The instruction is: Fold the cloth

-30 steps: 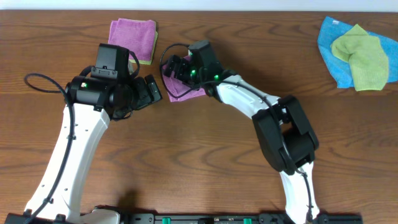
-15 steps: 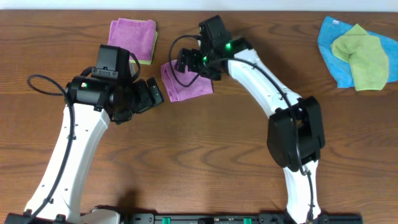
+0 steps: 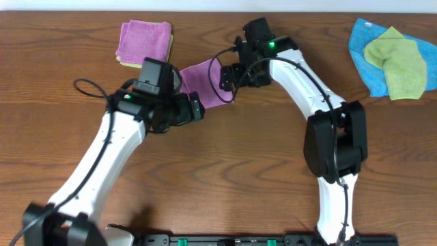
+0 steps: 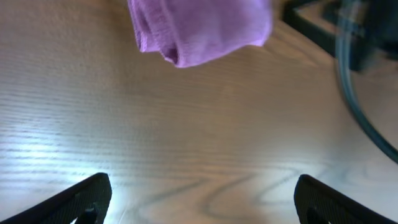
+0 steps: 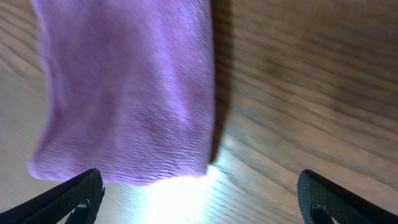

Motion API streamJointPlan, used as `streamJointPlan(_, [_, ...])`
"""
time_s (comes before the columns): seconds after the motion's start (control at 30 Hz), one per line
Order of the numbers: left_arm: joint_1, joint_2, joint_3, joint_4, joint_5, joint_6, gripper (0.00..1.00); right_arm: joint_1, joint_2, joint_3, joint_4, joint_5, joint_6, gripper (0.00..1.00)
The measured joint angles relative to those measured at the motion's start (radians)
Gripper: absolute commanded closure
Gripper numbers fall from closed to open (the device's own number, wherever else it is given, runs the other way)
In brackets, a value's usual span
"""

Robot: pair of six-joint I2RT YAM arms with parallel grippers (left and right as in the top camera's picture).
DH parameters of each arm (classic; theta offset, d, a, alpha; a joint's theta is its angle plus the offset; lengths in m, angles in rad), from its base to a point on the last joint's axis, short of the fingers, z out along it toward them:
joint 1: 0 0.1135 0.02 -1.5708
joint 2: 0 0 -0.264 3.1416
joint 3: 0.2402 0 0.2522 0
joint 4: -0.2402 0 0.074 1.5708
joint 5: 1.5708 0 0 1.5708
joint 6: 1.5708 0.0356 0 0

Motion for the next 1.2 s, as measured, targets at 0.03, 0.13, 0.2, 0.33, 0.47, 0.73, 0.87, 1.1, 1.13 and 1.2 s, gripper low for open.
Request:
streamJointPlan(0.03, [-0.001, 0.027, -0.009, 0.023, 0.000, -0.015, 0.04, -0.002, 0.000, -0.007, 0.000, 0.012, -0.016, 0.01])
streamJointPlan(0.13, [-0.006, 0.101, -0.018, 0.085, 0.005, -0.084, 0.04, -0.002, 0.000, -0.010, 0.002, 0.058, -0.035, 0.01])
streamJointPlan(0.2, [-0.011, 0.136, -0.019, 0.121, 0.007, -0.149, 0.03, -0.004, 0.000, -0.010, 0.013, 0.097, -0.034, 0.01])
streamJointPlan(0.33, [-0.027, 0.185, -0.024, 0.232, 0.012, -0.290, 0.02, -0.045, 0.000, -0.010, 0.031, 0.140, -0.027, 0.01])
streamJointPlan(0.47, [-0.062, 0.199, -0.025, 0.315, -0.010, -0.431, 0.01, -0.122, 0.000, -0.010, 0.032, 0.163, -0.027, 0.01])
streamJointPlan(0.73, [-0.162, 0.200, -0.025, 0.312, -0.171, -0.693, 0.05, -0.217, 0.000, -0.011, 0.069, 0.181, -0.051, 0.01])
streamJointPlan(0.87, [-0.203, 0.200, -0.025, 0.313, -0.299, -0.845, 0.05, -0.234, 0.000, -0.011, 0.116, 0.182, -0.059, 0.01])
streamJointPlan(1.1, [-0.227, 0.221, -0.025, 0.419, -0.481, -1.034, 0.00, -0.279, 0.000, -0.011, 0.140, 0.182, -0.065, 0.01])
streamJointPlan(1.13, [-0.227, 0.244, -0.024, 0.459, -0.488, -1.060, 0.03, -0.288, 0.000, -0.011, 0.144, 0.182, -0.066, 0.01])
streamJointPlan(1.2, [-0.227, 0.315, -0.025, 0.556, -0.472, -1.107, 0.05, -0.317, 0.000, -0.011, 0.143, 0.182, -0.066, 0.01])
